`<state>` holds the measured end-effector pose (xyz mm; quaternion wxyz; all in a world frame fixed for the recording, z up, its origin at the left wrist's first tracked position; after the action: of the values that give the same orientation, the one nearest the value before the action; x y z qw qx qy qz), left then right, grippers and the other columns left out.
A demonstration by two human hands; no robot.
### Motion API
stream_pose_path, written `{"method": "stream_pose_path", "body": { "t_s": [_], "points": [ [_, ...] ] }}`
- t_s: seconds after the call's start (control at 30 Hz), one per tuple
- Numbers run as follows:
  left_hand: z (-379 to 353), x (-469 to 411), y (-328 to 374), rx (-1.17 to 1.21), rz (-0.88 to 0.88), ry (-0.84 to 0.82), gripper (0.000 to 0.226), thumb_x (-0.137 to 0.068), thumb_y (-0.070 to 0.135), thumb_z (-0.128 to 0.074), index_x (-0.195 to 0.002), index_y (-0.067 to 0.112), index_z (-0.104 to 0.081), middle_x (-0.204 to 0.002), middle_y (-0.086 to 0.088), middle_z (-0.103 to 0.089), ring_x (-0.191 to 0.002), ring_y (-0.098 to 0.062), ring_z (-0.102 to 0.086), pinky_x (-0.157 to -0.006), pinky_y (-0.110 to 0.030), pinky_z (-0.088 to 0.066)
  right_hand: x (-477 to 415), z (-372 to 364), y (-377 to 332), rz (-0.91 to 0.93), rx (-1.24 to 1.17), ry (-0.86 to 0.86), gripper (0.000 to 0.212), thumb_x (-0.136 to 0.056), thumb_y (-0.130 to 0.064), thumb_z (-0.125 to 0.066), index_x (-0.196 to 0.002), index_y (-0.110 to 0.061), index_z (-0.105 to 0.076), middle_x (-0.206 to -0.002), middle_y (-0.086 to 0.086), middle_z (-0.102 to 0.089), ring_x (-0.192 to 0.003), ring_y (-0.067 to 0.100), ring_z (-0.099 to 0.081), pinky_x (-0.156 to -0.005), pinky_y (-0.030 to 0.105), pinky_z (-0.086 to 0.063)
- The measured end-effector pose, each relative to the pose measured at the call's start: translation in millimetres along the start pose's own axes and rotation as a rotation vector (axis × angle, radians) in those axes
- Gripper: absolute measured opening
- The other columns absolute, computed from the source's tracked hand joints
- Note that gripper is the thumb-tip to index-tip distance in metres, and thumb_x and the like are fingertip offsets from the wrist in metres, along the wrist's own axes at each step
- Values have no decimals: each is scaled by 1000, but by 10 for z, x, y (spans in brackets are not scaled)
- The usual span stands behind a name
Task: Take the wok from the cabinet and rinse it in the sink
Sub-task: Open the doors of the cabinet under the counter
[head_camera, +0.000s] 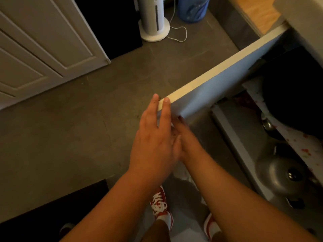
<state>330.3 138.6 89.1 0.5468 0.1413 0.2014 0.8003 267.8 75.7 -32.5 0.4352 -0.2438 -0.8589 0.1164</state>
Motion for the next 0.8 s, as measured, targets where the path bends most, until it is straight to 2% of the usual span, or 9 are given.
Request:
{"method": "stream_pose_path", "body": {
  "t_s": [0.1, 0.13, 0.2, 0.27, 0.4, 0.5, 0.63, 0.73, 0.8],
  "points": [
    [63, -185, -123, -9, 13, 44, 85, -88, 30, -66, -156, 14, -17, -165, -13, -10, -148, -31, -17, -115, -43, -29, -254, -106, 44, 6, 45, 24, 66, -94, -31, -64, -151, -22, -33, -149, 12, -49, -113, 17, -65, -85, 31, -59],
    [74, -237, -159, -14, 21, 53, 84, -89, 29, -65, -156, 13, -18, -164, -14, -11, -148, -32, -18, -115, -44, -30, -317, -145, 46, 13, 14, 31, 62, -95, -29, -63, -150, -21, -35, -147, 13, -51, -115, 21, -65, -88, 34, -58],
    [84, -317, -229, -3, 14, 59, 83, -90, 29, -65, -156, 14, -16, -165, -13, -9, -148, -31, -16, -115, -37, -24, -436, -212, 44, 36, -50, 32, 62, -91, -24, -68, -146, -21, -39, -139, 17, -58, -119, 33, -63, -104, 50, -48],
    [114, -416, -274, -16, 12, 67, 84, -90, 27, -65, -156, 15, -14, -165, -12, -8, -149, -29, -15, -112, -29, -17, -521, -296, 20, 66, -52, 30, 66, -88, -25, -72, -145, -20, -39, -138, 18, -59, -121, 35, -61, -108, 56, -42],
    [140, -585, -370, -10, -6, 94, 84, -89, 24, -67, -156, 16, -17, -165, -11, -9, -148, -28, -16, -111, -26, -18, -642, -427, -21, 65, -55, 31, 62, -90, -28, -70, -142, -21, -38, -137, 18, -57, -122, 37, -59, -109, 57, -41],
    [166, -692, -433, -10, -22, 103, 85, -87, 20, -68, -156, 15, -18, -165, -11, -10, -148, -27, -16, -110, -23, -18, -712, -507, -55, 70, -54, 20, 53, -93, -25, -65, -138, -16, -40, -136, 21, -59, -121, 38, -60, -109, 56, -41],
    [194, -805, -486, -7, -36, 116, 88, -84, 18, -69, -156, 13, -18, -165, -13, -9, -148, -29, -16, -112, -25, -18, -757, -648, -148, 88, -18, 15, 54, -97, -21, -60, -144, -7, -39, -138, 22, -58, -124, 38, -58, -110, 56, -40],
    [240, -782, -546, -35, -25, 152, 88, -85, 21, -69, -156, 14, -18, -165, -13, -8, -149, -28, -16, -112, -28, -23, -711, -724, -164, 71, 7, 13, 52, -97, -21, -60, -145, -9, -41, -140, 17, -58, -126, 34, -57, -107, 54, -44],
    [24, -779, -349, -34, -60, 149, 86, -85, 22, -69, -155, 12, -21, -164, -17, -9, -149, -25, -16, -115, -31, -26, -690, -437, -325, 94, 21, 27, 53, -97, -22, -61, -146, -14, -43, -143, 12, -56, -129, 30, -55, -103, 47, -48]
  ]
}}
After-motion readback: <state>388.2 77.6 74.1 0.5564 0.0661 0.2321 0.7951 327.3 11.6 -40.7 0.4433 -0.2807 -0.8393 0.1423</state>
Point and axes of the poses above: each hand's wrist, its own x-axis away from the middle knuckle, its own z-axis out of the back of the hand, y = z × x, the point moved 4 cm from there along -x, towards the middle knuckle
